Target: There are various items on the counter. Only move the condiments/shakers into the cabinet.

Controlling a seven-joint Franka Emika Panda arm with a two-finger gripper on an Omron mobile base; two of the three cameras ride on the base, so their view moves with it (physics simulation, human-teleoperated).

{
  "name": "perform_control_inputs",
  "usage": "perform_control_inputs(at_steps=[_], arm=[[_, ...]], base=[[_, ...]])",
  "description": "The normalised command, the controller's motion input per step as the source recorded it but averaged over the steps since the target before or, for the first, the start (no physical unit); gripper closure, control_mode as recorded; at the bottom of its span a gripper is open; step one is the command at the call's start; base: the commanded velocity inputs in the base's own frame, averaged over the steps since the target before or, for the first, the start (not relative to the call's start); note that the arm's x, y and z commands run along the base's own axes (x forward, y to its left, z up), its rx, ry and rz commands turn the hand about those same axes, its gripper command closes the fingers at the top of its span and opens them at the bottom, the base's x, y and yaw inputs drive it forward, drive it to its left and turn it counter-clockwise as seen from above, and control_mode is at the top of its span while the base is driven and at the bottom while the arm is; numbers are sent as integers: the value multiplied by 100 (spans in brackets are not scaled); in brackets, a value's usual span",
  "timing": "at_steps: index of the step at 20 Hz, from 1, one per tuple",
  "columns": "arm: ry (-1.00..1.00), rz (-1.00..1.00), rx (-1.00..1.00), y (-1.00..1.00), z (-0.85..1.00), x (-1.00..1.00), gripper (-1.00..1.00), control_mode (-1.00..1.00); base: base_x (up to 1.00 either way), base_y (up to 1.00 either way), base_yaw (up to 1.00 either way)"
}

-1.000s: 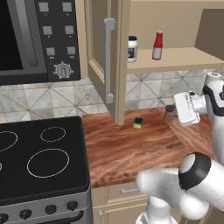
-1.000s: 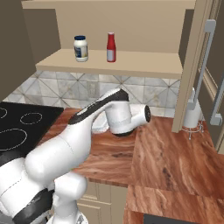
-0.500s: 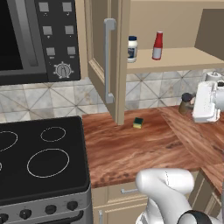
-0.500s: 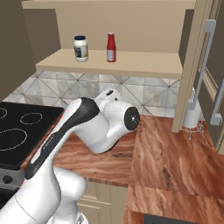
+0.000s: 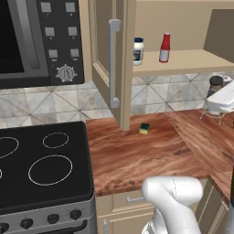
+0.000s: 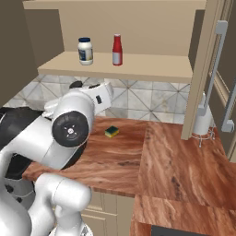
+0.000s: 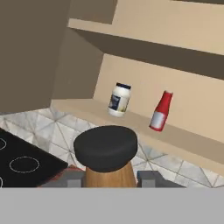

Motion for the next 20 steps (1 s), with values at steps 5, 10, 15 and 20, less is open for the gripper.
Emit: perform_control_inputs(at_steps=[5,10,15,20], arm=[[0,-40,24,-33,100,-42,100,-100],[-4,-6,1,-6,24,-4,100,-100],[-1,0,0,-20,0,0,100,-100],[-7,-2,5,-39,0,0,100,-100]], base=[[0,0,0],[0,0,0],[0,0,0],[0,0,0]])
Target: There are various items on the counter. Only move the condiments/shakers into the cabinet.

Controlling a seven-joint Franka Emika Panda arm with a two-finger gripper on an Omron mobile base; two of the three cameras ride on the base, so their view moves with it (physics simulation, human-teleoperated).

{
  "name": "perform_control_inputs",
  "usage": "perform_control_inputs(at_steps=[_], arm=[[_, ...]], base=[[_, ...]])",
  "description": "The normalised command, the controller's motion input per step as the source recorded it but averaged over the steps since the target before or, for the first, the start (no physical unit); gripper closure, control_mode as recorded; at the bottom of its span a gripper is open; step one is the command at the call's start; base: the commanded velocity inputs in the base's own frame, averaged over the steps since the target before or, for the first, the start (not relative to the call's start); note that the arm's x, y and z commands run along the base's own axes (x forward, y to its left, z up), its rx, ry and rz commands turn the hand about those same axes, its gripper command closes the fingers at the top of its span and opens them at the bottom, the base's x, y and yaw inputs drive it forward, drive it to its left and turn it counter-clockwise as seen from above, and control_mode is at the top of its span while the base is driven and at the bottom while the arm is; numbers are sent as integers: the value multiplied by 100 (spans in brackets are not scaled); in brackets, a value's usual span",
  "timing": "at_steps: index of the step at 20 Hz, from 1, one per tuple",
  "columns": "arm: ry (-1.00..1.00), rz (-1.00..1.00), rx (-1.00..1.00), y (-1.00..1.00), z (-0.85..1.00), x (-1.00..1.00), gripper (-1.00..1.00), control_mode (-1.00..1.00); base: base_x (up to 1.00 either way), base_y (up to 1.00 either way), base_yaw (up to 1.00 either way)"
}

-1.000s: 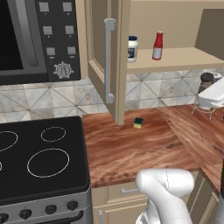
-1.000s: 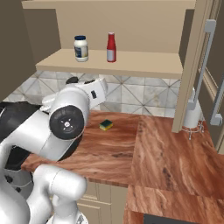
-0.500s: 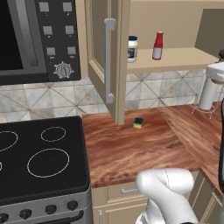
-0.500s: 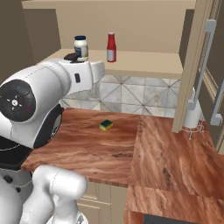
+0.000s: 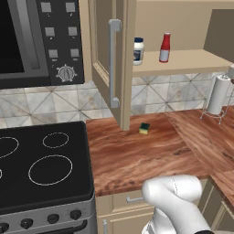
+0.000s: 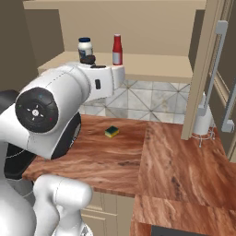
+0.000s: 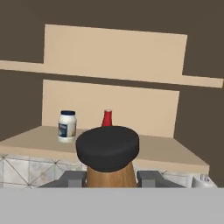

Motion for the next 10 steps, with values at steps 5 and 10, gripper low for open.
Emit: perform_control_inputs(at_steps=[5,10], arm=[[-16,-4,10,-3,0,0,100,-100],[-6,-2,3,-1,0,14,100,-100]], base=[[0,0,0],[0,0,0]])
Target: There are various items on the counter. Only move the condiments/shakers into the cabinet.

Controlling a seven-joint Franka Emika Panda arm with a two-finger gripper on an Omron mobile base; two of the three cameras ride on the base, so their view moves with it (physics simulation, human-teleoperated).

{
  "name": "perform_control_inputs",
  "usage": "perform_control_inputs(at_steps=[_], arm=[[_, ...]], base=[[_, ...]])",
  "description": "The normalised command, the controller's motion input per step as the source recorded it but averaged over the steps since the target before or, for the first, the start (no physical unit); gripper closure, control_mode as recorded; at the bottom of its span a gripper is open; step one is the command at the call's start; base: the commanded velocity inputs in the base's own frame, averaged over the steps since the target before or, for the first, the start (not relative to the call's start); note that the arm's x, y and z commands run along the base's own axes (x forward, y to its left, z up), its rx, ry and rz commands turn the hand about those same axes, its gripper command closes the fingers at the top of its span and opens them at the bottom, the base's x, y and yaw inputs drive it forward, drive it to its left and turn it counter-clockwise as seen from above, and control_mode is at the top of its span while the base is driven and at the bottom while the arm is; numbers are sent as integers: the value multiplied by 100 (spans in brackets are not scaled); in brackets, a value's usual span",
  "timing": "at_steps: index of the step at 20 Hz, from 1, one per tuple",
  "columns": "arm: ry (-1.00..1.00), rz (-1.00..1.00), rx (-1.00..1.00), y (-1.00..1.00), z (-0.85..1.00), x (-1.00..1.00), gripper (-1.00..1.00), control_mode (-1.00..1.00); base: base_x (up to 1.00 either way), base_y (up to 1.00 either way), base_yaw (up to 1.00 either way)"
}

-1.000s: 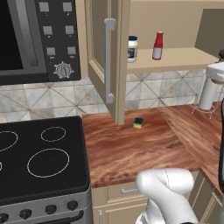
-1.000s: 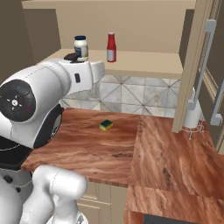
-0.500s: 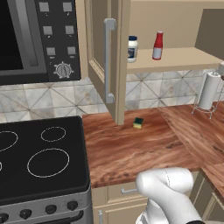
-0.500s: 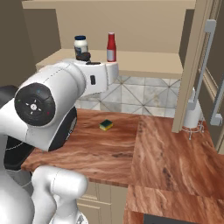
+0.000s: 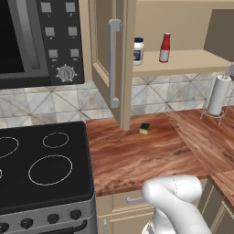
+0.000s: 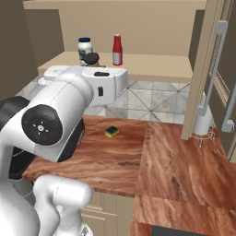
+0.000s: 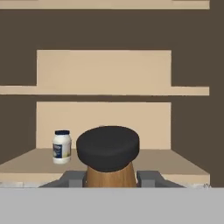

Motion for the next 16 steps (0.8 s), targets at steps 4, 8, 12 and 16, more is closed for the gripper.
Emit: perform_control_inputs(at_steps=[4,8,12,16], arm=[[1,0,0,-7,0,35,100,-100],[2,0,0,-11,0,39,100,-100],[0,0,3,-17,0,35,100,-100],[1,0,5,-18,0,39,100,-100]], base=[[0,0,0],[0,0,0],[0,0,0],[0,0,0]])
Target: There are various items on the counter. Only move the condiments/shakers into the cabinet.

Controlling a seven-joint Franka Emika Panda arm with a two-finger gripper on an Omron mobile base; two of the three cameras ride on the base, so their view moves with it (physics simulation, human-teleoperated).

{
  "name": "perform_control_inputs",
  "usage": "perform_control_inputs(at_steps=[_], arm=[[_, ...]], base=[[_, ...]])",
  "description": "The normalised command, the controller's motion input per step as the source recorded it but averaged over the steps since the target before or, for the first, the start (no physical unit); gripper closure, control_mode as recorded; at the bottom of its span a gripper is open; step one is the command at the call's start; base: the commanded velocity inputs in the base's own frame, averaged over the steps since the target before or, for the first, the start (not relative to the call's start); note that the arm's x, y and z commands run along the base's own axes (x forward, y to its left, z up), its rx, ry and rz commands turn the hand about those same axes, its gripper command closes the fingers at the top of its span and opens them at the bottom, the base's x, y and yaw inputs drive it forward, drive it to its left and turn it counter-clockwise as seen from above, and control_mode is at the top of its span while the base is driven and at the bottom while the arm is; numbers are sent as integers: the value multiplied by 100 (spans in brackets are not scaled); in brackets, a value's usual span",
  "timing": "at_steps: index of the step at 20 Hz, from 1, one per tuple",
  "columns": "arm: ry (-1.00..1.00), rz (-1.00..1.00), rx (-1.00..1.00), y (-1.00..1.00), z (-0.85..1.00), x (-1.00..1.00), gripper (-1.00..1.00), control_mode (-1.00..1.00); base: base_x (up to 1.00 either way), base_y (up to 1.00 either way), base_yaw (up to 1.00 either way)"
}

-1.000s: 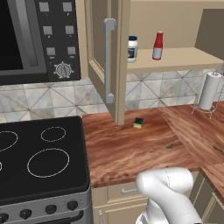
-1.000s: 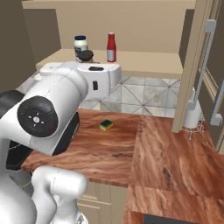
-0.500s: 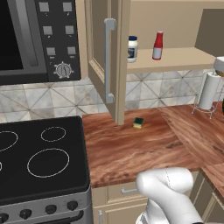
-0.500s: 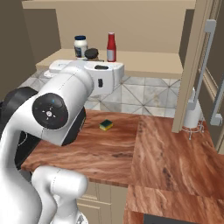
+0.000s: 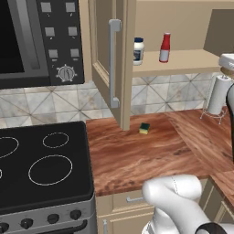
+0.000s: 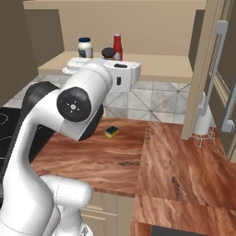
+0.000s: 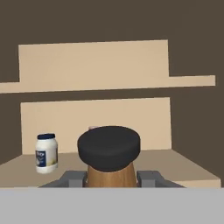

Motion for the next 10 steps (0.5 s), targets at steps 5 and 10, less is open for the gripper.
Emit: perform_control_inputs(at_steps=[5,10], arm=[[0,0,0,-4,0,56,100,-100],[1,0,0,0,-3,61,100,-100]], base=[[0,0,0],[0,0,0]])
